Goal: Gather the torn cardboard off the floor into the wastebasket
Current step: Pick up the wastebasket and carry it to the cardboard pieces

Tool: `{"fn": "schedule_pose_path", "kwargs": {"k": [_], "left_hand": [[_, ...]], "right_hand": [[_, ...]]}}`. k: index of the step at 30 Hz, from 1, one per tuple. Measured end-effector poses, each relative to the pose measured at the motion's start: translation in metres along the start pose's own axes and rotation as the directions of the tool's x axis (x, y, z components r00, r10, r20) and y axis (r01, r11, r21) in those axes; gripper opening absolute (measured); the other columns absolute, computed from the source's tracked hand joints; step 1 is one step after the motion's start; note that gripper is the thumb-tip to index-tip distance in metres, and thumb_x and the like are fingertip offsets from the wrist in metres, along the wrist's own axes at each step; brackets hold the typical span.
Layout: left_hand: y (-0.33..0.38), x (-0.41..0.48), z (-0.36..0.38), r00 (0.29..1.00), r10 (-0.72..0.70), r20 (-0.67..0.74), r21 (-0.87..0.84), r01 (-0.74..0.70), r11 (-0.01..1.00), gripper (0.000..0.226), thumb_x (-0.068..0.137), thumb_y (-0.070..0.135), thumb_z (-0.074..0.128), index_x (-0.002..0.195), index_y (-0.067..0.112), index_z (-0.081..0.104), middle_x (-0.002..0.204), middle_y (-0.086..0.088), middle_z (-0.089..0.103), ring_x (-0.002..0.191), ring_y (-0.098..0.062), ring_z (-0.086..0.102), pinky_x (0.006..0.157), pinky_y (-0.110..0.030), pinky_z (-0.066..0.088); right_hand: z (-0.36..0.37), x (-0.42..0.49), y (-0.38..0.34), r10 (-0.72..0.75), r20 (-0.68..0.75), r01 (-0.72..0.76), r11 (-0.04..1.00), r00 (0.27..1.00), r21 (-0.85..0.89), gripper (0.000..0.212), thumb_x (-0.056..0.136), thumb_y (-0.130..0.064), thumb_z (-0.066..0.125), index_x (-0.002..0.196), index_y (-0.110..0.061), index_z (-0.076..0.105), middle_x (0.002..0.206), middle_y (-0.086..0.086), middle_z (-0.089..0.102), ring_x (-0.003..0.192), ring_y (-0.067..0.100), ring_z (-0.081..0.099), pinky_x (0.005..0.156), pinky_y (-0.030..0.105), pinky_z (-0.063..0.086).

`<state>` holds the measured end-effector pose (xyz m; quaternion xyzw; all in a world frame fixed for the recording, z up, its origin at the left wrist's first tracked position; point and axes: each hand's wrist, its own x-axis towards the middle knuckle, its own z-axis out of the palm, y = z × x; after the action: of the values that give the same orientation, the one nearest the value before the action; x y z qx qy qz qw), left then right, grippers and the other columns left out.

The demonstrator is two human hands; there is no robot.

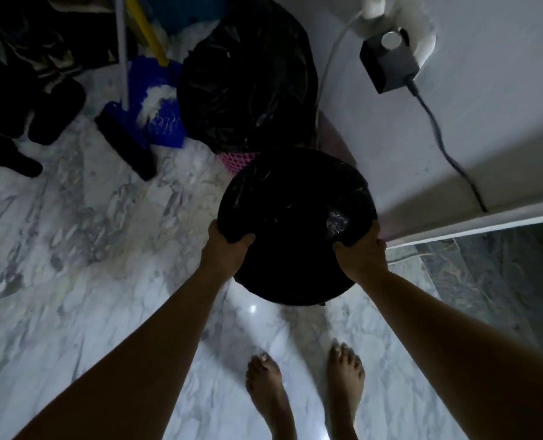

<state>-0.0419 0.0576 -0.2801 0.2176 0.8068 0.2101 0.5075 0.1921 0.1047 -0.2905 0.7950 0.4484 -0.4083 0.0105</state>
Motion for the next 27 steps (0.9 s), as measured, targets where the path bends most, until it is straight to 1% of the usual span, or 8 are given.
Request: {"fn": "schedule_pose_path", "kwargs": {"k": [3,8,11,13,16,19,23,27], "left_hand": [[-0.002,0.006,0.0,0.999,-0.042,-0.026,-0.046,0.041,0.998,0.099,0.067,0.048,0.071,0.151,0.018,0.026,0.14,-0.013,0.052,0.122,-0.033,0.055,0.103,-0.048,0.048],[-0.009,-0.014,-0.018,0.976,-0.075,-0.207,0.05,0.087,0.995,0.054,0.088,0.038,0.061,0.135,0.014,0.05,0.125,-0.011,0.062,0.111,-0.032,0.06,0.095,-0.04,0.051],[-0.009,-0.048,-0.047,0.934,-0.147,-0.326,-0.005,0.153,0.988,0.045,0.09,0.036,0.06,0.127,0.012,0.055,0.117,-0.013,0.065,0.108,-0.032,0.062,0.094,-0.041,0.052],[-0.01,-0.084,-0.072,0.902,-0.175,-0.395,-0.054,0.167,0.984,0.037,0.089,0.034,0.06,0.117,0.01,0.058,0.102,-0.01,0.065,0.101,-0.032,0.062,0.088,-0.038,0.053],[-0.018,-0.153,-0.114,0.859,-0.203,-0.469,-0.106,0.173,0.979,0.022,0.086,0.029,0.058,0.076,0.011,0.051,0.063,-0.003,0.049,0.072,-0.032,0.058,0.059,-0.029,0.042],[-0.031,-0.24,-0.16,0.798,-0.265,-0.541,-0.158,0.213,0.964,0.028,0.084,0.033,0.056,0.074,0.012,0.041,0.059,-0.014,0.043,0.064,-0.036,0.052,0.048,-0.028,0.028],[-0.059,-0.367,-0.218,0.717,-0.336,-0.61,-0.246,0.231,0.941,0.035,0.085,0.035,0.054,0.066,0.006,0.05,0.062,-0.009,0.053,0.065,-0.033,0.058,0.054,-0.032,0.036],[-0.11,-0.49,-0.262,0.629,-0.444,-0.638,-0.396,0.226,0.89,0.045,0.084,0.038,0.052,0.079,-0.003,0.07,0.08,-0.019,0.071,0.079,-0.037,0.067,0.075,-0.037,0.051]], "right_hand": [[0.003,0.007,0.007,0.065,-0.05,-0.065,0.998,0.997,0.003,0.082,0.092,-0.025,0.06,0.154,-0.013,0.009,0.145,0.028,0.03,0.127,0.053,0.042,0.099,0.052,0.044],[-0.006,-0.013,0.005,0.2,-0.074,-0.195,0.978,0.977,0.069,0.068,0.093,-0.025,0.058,0.145,-0.001,0.021,0.141,0.03,0.034,0.126,0.052,0.044,0.104,0.054,0.043],[-0.024,-0.046,-0.013,0.184,-0.093,-0.177,0.981,0.978,0.082,0.072,0.092,-0.027,0.063,0.144,0.003,0.022,0.14,0.029,0.037,0.128,0.05,0.044,0.103,0.052,0.041],[-0.038,-0.076,-0.03,0.126,-0.07,-0.121,0.991,0.99,0.063,0.072,0.092,-0.029,0.064,0.143,0.005,0.025,0.14,0.028,0.04,0.128,0.049,0.045,0.102,0.05,0.041],[-0.057,-0.134,-0.059,-0.008,0.001,0.008,1.0,1.0,0.017,0.078,0.091,-0.032,0.064,0.145,0.008,0.023,0.142,0.029,0.04,0.128,0.047,0.046,0.102,0.05,0.042],[-0.078,-0.21,-0.089,-0.153,0.107,0.158,0.987,0.982,-0.036,0.078,0.091,-0.032,0.063,0.145,0.01,0.027,0.142,0.03,0.045,0.128,0.046,0.048,0.103,0.048,0.044],[-0.095,-0.319,-0.121,-0.334,0.229,0.362,0.928,0.914,-0.091,0.083,0.085,-0.037,0.062,0.146,0.008,0.027,0.14,0.029,0.047,0.123,0.046,0.052,0.1,0.049,0.048],[-0.087,-0.432,-0.139,-0.553,0.301,0.61,0.779,0.777,-0.143,0.066,0.09,-0.029,0.062,0.137,0.009,0.034,0.131,0.03,0.052,0.118,0.045,0.057,0.093,0.047,0.05]]}}
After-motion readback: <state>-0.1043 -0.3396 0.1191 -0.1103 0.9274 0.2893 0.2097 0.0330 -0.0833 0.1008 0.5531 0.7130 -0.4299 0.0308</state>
